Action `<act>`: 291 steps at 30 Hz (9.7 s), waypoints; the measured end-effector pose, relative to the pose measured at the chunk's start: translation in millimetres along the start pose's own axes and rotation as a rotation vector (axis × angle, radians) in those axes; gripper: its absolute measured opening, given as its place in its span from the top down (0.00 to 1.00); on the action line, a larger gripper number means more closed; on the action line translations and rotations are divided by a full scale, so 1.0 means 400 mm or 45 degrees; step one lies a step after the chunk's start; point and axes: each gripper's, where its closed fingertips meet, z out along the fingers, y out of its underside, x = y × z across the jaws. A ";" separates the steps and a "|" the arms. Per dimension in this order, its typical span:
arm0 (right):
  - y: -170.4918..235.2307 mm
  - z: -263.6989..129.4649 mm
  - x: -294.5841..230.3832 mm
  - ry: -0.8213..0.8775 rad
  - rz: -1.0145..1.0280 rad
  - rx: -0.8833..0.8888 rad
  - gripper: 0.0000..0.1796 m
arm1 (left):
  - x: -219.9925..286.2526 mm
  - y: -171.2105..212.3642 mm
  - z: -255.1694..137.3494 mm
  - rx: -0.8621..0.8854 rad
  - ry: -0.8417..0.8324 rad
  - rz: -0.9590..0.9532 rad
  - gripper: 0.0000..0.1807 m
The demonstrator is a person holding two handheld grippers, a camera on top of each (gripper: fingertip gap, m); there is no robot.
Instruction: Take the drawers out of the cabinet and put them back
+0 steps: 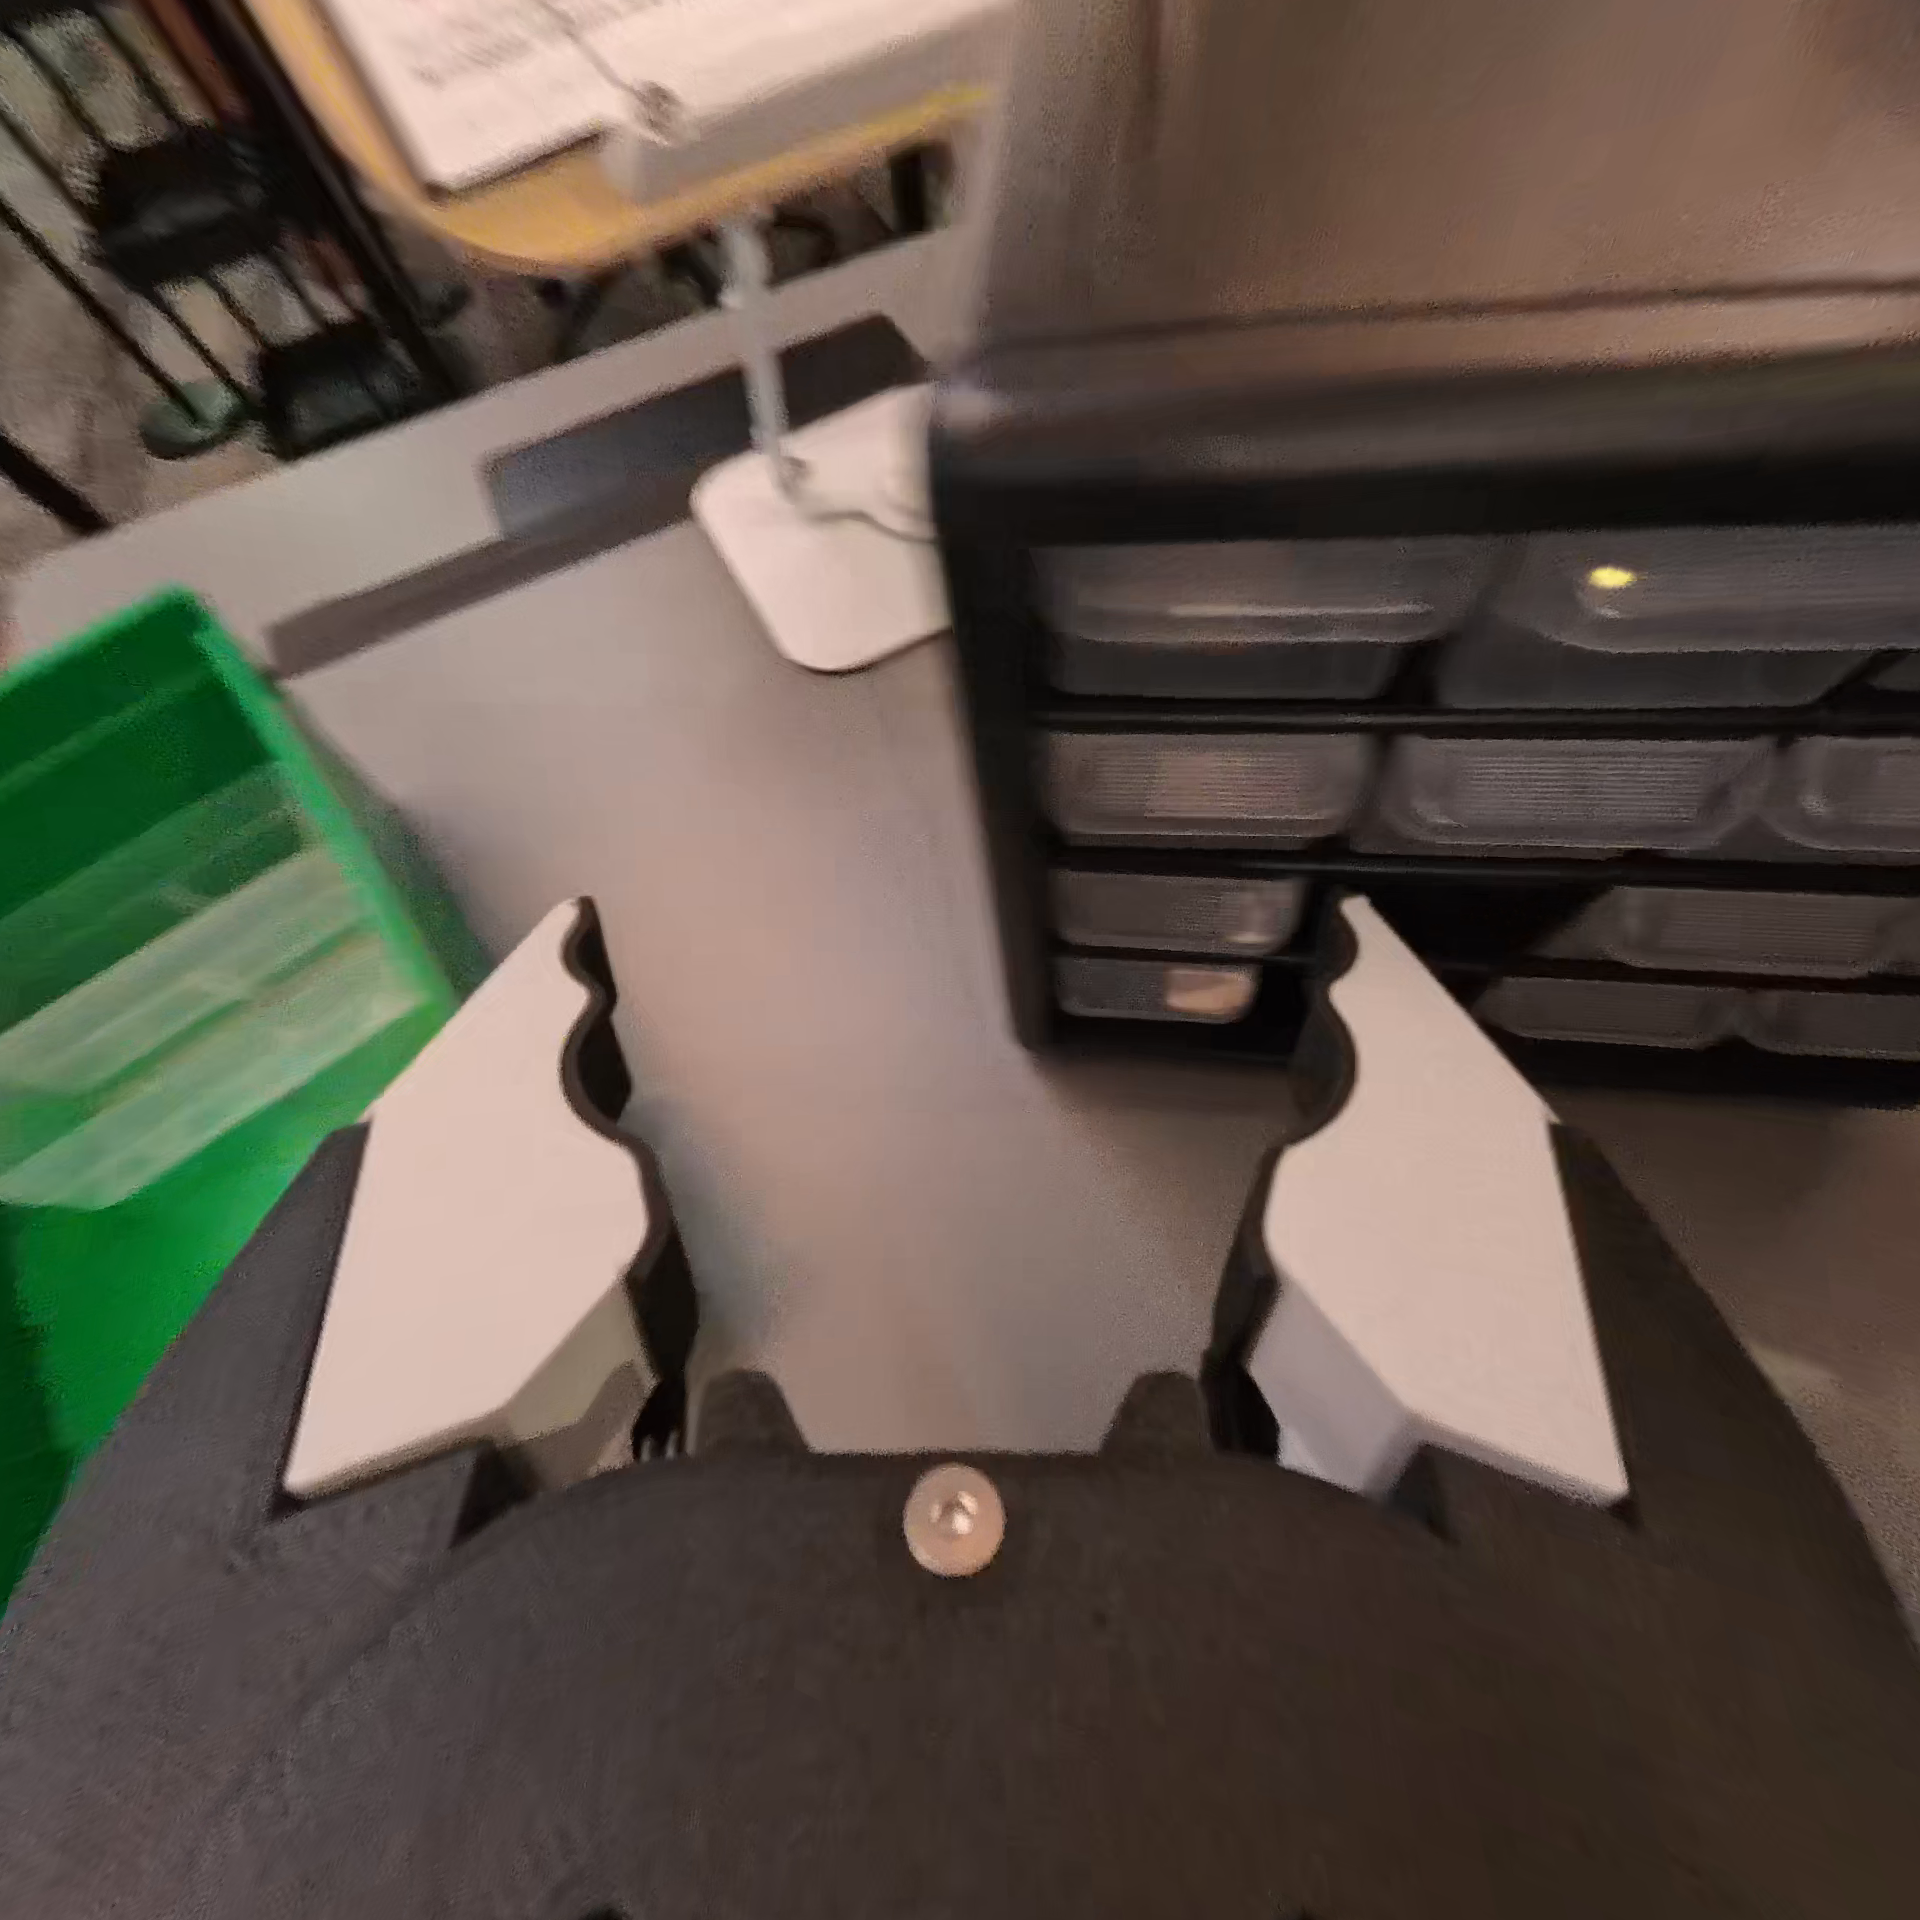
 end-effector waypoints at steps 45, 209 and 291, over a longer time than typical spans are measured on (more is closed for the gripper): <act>-0.001 0.000 0.004 -0.003 0.003 0.001 0.54 | -0.468 0.299 0.193 -0.890 0.221 -0.010 0.91; -0.004 -0.001 0.011 0.001 0.014 0.025 0.57 | -0.551 0.079 0.235 -0.382 -0.049 -0.204 0.45; -0.006 -0.005 0.015 0.025 0.037 0.043 0.58 | 0.136 0.369 -0.244 -0.695 0.600 0.587 0.37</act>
